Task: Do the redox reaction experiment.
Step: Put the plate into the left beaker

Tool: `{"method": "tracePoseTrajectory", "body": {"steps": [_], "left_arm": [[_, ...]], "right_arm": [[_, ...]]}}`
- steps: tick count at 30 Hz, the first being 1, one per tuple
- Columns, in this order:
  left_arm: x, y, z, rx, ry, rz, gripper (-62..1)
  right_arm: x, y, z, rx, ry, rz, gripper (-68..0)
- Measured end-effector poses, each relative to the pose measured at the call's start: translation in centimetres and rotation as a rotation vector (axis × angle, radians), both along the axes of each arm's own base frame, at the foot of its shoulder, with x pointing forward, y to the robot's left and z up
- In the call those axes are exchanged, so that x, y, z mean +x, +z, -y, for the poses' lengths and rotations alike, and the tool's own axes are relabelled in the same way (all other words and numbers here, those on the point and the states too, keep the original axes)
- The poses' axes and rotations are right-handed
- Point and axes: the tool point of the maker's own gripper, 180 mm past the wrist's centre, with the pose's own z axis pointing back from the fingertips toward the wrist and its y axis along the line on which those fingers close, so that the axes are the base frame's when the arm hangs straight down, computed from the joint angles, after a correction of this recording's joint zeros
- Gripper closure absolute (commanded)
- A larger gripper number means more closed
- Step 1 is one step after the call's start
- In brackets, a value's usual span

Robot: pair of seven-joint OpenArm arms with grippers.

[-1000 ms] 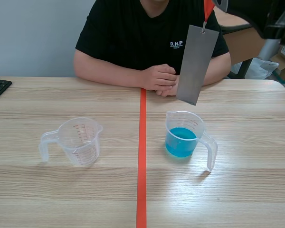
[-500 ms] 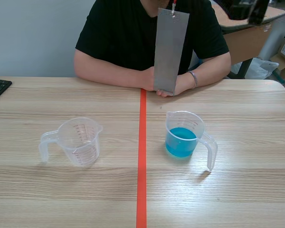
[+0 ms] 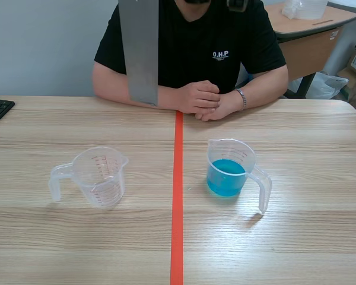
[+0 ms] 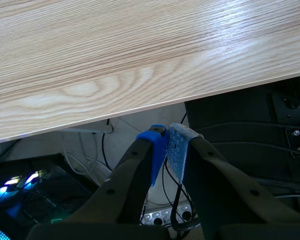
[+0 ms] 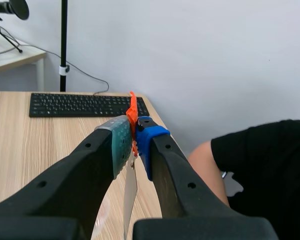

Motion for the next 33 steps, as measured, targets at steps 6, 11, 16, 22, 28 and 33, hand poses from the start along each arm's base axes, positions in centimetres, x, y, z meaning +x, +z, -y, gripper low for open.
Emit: {"method": "tracePoseTrajectory", "body": {"steps": [6,11,16,22,28,33], "left_arm": [[0.0,0.0,0.0,0.0,0.0,0.0,-4.7],[0.0,0.0,0.0,0.0,0.0,0.0,-4.7],[0.0,0.0,0.0,0.0,0.0,0.0,-4.7],[-0.1,0.0,0.1,-0.003,0.009,0.0,-4.7],[-0.2,-0.1,0.1,-0.006,0.017,0.0,-4.7],[-0.2,-0.1,0.1,-0.006,0.017,0.0,-4.7]], "right_arm": [[0.2,0.1,-2.8,0.009,0.061,-0.021,-1.5],[0.1,-0.6,-5.1,-0.003,0.097,-0.042,-1.5],[-0.3,-1.7,-7.1,-0.021,0.125,-0.065,-1.5],[-1.1,-3.0,-9.4,-0.037,0.176,-0.106,-1.5],[-1.4,-5.0,-10.5,-0.09,0.192,-0.134,-1.5],[-1.2,-5.2,-10.6,-0.085,0.191,-0.146,-1.6]]}}
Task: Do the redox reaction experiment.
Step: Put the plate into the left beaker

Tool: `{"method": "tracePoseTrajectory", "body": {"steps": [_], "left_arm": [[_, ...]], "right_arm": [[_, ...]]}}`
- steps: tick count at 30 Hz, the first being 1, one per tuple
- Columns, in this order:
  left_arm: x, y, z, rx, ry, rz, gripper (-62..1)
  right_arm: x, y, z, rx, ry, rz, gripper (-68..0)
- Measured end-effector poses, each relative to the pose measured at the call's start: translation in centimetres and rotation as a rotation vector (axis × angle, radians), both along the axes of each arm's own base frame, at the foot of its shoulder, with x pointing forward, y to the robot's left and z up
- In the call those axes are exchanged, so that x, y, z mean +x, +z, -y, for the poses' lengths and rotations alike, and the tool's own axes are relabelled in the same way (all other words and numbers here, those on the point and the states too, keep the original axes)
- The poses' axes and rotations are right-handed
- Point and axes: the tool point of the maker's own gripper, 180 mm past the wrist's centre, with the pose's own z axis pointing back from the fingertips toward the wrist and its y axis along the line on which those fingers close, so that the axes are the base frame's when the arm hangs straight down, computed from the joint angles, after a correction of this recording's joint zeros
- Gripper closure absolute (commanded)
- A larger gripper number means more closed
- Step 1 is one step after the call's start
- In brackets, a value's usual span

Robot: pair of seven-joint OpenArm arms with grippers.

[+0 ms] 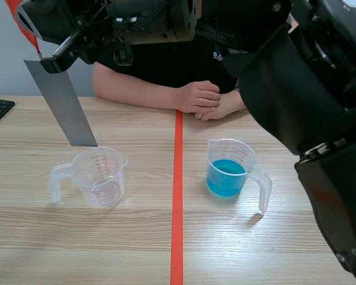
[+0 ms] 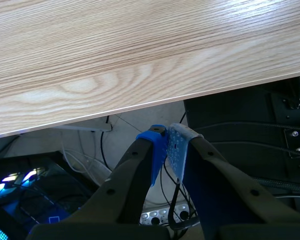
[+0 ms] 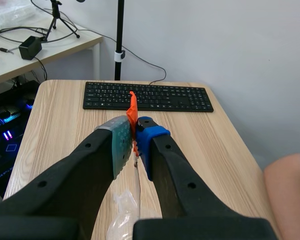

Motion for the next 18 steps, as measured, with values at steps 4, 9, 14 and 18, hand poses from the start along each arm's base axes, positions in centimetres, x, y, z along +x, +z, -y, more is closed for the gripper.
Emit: {"method": "tracePoseTrajectory", "body": {"steps": [4,9,14,18], "left_arm": [[0.0,0.0,0.0,0.0,0.0,0.0,-4.7],[0.0,0.0,0.0,0.0,0.0,0.0,-4.6],[0.0,0.0,0.0,0.0,0.0,0.0,-4.7],[0.0,0.0,0.0,0.0,0.0,0.0,-4.7]], "right_arm": [[0.3,-0.3,0.0,-0.006,-0.009,-0.001,-1.6],[0.9,-1.5,0.1,-0.019,-0.018,-0.035,-1.6],[2.0,-3.1,0.3,-0.036,-0.048,-0.052,-1.6],[2.7,-4.0,0.4,-0.033,-0.064,-0.065,-1.5]]}}
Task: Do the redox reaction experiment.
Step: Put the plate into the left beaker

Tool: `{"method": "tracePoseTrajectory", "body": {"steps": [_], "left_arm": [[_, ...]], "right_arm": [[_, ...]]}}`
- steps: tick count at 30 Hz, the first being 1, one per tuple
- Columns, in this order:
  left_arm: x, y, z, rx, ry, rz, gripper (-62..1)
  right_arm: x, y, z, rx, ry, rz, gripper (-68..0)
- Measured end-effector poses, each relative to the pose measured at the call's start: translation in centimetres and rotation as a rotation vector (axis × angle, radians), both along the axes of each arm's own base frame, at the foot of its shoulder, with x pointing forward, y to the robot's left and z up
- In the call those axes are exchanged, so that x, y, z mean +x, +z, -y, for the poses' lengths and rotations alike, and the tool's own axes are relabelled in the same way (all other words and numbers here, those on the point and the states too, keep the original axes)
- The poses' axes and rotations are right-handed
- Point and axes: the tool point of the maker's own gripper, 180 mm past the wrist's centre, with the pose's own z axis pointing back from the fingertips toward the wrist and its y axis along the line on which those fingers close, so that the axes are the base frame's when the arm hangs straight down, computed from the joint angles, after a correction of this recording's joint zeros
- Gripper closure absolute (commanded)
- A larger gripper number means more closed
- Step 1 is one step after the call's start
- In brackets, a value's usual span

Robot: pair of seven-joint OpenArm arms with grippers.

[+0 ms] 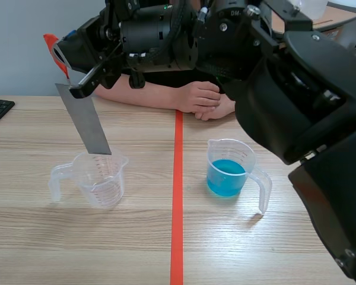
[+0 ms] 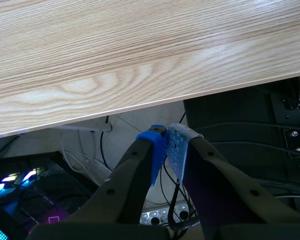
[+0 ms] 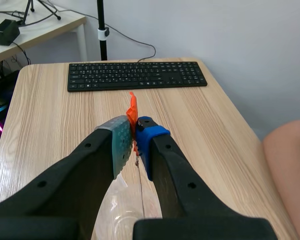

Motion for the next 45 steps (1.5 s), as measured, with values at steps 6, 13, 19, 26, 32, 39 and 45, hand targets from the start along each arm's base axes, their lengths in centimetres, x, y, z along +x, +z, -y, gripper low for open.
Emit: {"method": "tracePoseTrajectory", "body": {"steps": [6,13,19,26,32,39,45], "left_arm": [[0.0,0.0,0.0,0.0,0.0,0.0,-4.7],[0.0,0.0,0.0,0.0,0.0,0.0,-4.7],[0.0,0.0,0.0,0.0,0.0,0.0,-4.7],[0.0,0.0,0.0,0.0,0.0,0.0,-4.7],[0.0,0.0,0.0,0.0,0.0,0.0,-4.7],[0.0,0.0,0.0,0.0,0.0,0.0,-4.7],[0.0,0.0,0.0,0.0,0.0,0.0,-4.7]], "right_arm": [[0.5,-1.0,0.1,0.007,-0.006,-0.021,-1.5],[1.4,-3.4,0.2,-0.023,-0.033,-0.054,-1.5],[1.1,-4.8,-0.4,-0.041,-0.017,-0.061,-1.5],[0.8,-7.0,-0.8,-0.092,-0.006,-0.051,-1.5],[0.6,-8.3,-0.6,-0.145,-0.013,-0.017,-1.5],[0.1,-8.8,-0.6,-0.146,-0.008,-0.009,-1.6],[0.0,-9.0,-0.8,-0.156,-0.006,-0.011,-18.7]]}}
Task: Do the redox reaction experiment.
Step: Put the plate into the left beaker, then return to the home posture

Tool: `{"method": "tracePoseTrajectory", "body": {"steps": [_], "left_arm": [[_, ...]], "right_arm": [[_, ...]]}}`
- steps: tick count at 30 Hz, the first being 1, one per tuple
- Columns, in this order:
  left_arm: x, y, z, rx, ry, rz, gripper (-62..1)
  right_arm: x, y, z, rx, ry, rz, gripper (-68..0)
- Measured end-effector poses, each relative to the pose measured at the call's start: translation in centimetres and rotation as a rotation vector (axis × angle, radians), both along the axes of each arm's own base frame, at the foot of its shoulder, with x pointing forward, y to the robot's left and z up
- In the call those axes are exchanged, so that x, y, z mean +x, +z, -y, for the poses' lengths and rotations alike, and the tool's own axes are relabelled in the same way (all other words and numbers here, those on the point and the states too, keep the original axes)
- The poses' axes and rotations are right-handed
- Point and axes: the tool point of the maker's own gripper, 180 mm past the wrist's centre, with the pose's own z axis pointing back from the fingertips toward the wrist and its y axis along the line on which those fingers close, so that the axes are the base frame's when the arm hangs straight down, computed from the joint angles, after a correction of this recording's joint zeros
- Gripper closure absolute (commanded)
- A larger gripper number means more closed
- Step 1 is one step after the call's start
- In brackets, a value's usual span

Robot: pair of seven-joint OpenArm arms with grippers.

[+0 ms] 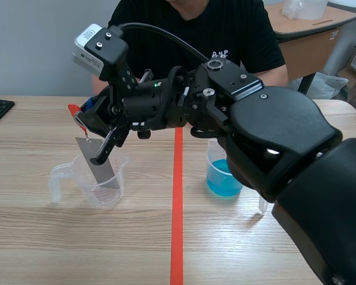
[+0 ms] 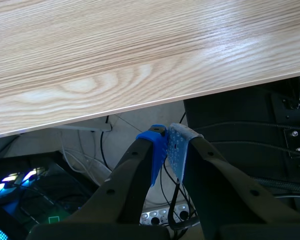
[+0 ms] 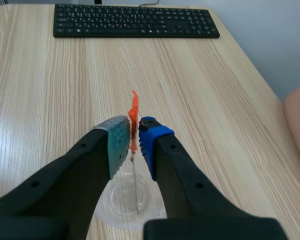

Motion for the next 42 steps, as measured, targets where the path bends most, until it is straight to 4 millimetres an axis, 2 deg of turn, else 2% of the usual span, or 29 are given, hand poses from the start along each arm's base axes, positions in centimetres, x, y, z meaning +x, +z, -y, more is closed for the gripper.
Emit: {"method": "tracePoseTrajectory", "body": {"steps": [6,10,17,20,24,28,30,33,39,41,42], "left_arm": [[0.0,0.0,0.0,0.0,0.0,0.0,-4.7],[0.0,0.0,0.0,0.0,0.0,0.0,-4.7],[0.0,0.0,0.0,0.0,0.0,0.0,-4.7],[0.0,0.0,0.0,0.0,0.0,0.0,-4.7],[0.0,0.0,0.0,0.0,0.0,0.0,-4.7],[0.0,0.0,0.0,0.0,0.0,0.0,-5.1],[0.0,0.0,0.0,0.0,0.0,0.0,-9.7],[0.0,0.0,0.0,0.001,0.0,0.0,-21.8],[0.0,0.0,0.0,0.001,-0.001,0.0,-52.1],[0.0,0.0,0.0,0.0,0.0,0.0,-60.4],[0.0,0.0,0.0,0.0,0.0,0.0,-62.3]], "right_arm": [[-0.1,0.1,-0.1,0.003,0.002,0.0,-48.6],[-0.7,0.3,-1.0,0.031,0.015,-0.016,-67.9],[-4.9,0.3,-4.0,0.093,0.124,-0.083,-67.9],[-6.6,0.2,-4.7,0.112,0.155,-0.107,-67.9],[-7.8,1.5,-4.6,0.146,0.168,-0.086,-67.9],[-8.0,4.4,-2.9,0.192,0.134,0.005,-67.9],[-7.8,5.6,-1.4,0.194,0.107,0.057,-67.9],[-6.9,6.5,1.4,0.188,0.022,0.113,-67.9],[-5.2,5.3,8.0,0.145,-0.146,0.077,-67.9],[-4.9,4.7,10.1,0.127,-0.201,0.056,-67.9],[-4.9,4.5,11.1,0.116,-0.223,0.047,-67.9]]}}
